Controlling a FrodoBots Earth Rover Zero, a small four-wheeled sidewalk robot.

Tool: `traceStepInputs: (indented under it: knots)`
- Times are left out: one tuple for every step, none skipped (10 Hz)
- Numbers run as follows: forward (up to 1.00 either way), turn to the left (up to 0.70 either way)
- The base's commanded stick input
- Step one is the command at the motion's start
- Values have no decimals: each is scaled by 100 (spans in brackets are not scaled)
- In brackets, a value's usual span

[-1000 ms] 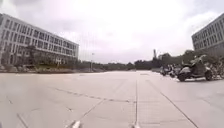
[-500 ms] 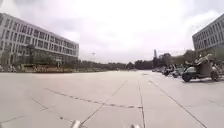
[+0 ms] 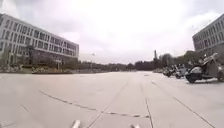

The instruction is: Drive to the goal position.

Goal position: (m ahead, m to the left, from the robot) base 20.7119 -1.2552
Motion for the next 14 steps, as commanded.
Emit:
traceStepInputs:
  knots:
    - [70, 0]
    - [70, 0]
    - [70, -14]
    - [70, -30]
    - [70, -32]
    - [70, -32]
    - [70, -32]
    - [70, -21]
    - [70, -1]
    - [70, 0]
    - [70, 0]
    - [70, 0]
    - [70, 0]
    - [70, 0]
